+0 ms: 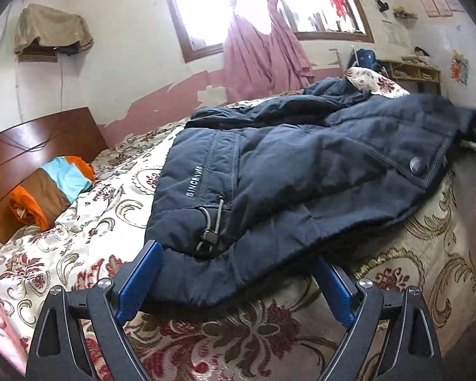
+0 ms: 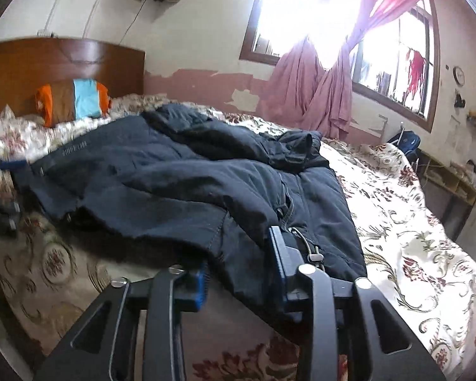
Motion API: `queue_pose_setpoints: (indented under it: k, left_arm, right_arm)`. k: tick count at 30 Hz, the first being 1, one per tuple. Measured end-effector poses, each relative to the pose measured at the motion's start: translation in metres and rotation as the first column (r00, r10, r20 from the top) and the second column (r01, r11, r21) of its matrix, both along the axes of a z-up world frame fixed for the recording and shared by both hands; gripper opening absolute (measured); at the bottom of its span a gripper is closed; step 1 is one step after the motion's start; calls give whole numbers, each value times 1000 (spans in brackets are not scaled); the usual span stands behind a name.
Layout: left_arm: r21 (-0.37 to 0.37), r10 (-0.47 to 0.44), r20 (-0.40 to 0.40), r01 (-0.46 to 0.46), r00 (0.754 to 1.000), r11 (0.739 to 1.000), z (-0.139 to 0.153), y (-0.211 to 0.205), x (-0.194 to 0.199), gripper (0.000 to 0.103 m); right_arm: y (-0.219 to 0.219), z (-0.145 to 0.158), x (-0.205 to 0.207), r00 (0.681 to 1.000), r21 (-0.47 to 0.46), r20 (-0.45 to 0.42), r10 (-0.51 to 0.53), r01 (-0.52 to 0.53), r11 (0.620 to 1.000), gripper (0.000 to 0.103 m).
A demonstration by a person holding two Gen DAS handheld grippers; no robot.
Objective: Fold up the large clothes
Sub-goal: 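Close both tools on the jacket edge side by side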
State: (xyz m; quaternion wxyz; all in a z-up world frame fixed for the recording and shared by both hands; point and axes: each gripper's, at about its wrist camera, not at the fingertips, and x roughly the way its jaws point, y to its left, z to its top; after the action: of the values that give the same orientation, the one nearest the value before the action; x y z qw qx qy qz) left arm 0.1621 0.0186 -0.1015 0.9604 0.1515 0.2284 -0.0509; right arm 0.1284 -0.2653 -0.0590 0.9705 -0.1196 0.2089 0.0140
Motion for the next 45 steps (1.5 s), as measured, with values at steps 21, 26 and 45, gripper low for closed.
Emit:
queue_pose_setpoints:
  k: [21,26,45]
  left_arm:
    - [173,-4,96,-13,995,985,-5,-18,3,32]
    - [144,-11,50,4,999,990,-5,-18,11,23]
    - [-57,54,48,-51,997,997,38,-4,-16,9]
  right_arm:
    - [4,-19,9,995,-24,-87,-58,57,998,25]
    - [3,-29,4,989,-56,-107,-104,98,994,25]
    - [9,-2,-44,998,-7,-20,-61,61,998,6]
